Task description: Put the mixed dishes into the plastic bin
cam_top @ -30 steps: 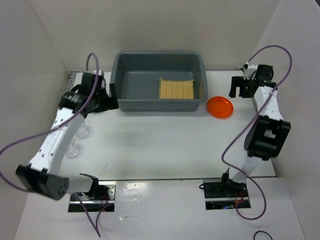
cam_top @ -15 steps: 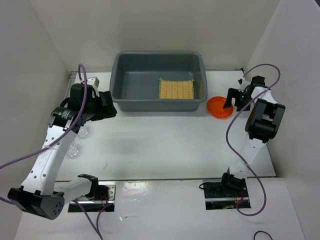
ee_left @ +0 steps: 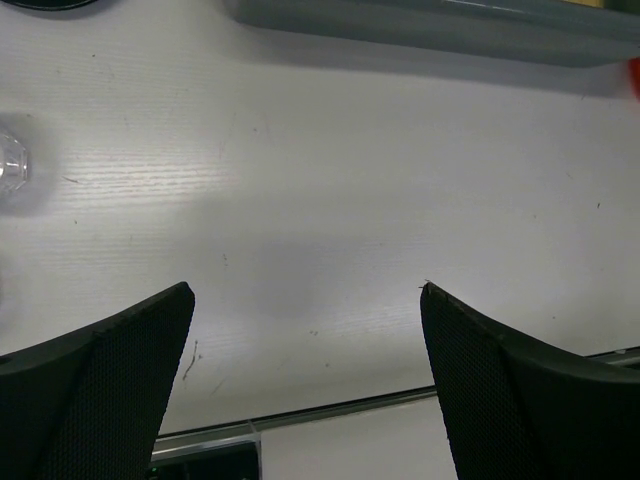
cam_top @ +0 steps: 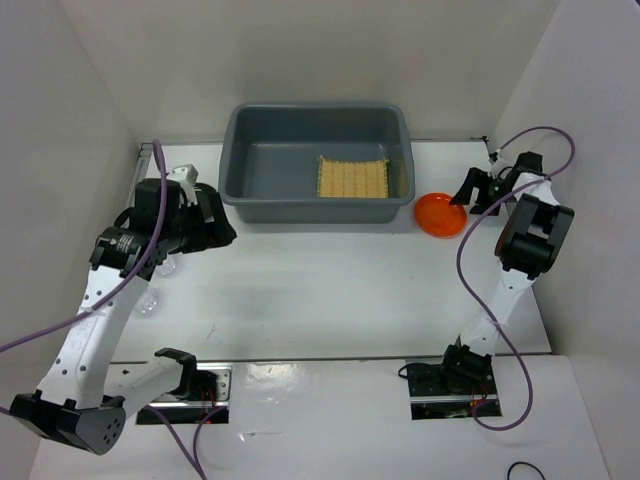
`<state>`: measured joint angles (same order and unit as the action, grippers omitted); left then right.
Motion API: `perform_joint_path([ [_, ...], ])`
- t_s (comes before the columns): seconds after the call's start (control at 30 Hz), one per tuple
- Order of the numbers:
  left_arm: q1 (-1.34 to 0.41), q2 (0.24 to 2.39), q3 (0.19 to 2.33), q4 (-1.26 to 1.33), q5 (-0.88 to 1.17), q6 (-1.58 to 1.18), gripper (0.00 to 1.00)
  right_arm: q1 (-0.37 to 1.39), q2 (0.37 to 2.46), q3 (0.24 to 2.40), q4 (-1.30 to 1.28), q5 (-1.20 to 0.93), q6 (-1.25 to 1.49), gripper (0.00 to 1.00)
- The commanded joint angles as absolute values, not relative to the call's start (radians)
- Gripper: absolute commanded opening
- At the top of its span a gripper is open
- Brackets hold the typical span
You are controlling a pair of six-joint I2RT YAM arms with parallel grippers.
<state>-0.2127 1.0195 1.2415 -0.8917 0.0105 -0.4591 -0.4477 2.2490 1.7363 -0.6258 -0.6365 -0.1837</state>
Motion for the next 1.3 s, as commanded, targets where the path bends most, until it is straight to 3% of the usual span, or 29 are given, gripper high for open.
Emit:
perform_joint_path([
  [0.0, -0.198, 0.999, 1.243, -0.888, 0.035, -0.491, 1.00, -0.440, 2.362, 1.723, -0.672, -0.690, -0.167, 0.86],
  [0.43, -0.198, 0.980, 1.192, -0.857, 0.044, -0.520, 1.00, -0.440, 2.329, 1.545, -0.733, -0.750, -0.167, 0.45],
  [0.53, -0.198, 0.989, 1.192, -0.857, 0.054, -0.520, 1.00, -0.449, 2.304, 1.503, -0.724, -0.759, -0.167, 0.22],
  [0.57, -0.198, 0.989, 1.192, -0.857, 0.054, -0.520, 1.00, -0.449, 2.289, 1.503, -0.724, -0.743, -0.167, 0.03],
  [0.6, -0.198, 0.989, 1.192, -0.848, 0.054, -0.520, 1.00, -0.462, 2.289, 1.503, -0.724, -0.733, -0.158, 0.00],
  [0.77, -0.198, 0.989, 1.183, -0.838, 0.054, -0.511, 1.00, -0.517, 2.205, 1.525, -0.755, -0.715, -0.167, 0.00],
  [0.93, -0.198, 0.999, 1.174, -0.810, 0.063, -0.511, 1.00, -0.525, 1.985, 1.617, -0.825, -0.617, -0.230, 0.00],
  [1.1, -0.198, 1.008, 1.161, -0.764, 0.063, -0.511, 1.00, -0.502, 1.757, 1.796, -0.813, -0.491, -0.242, 0.00],
  [1.27, -0.198, 1.041, 1.163, -0.741, 0.063, -0.522, 1.00, -0.417, 1.720, 2.086, -0.822, -0.480, -0.220, 0.00],
])
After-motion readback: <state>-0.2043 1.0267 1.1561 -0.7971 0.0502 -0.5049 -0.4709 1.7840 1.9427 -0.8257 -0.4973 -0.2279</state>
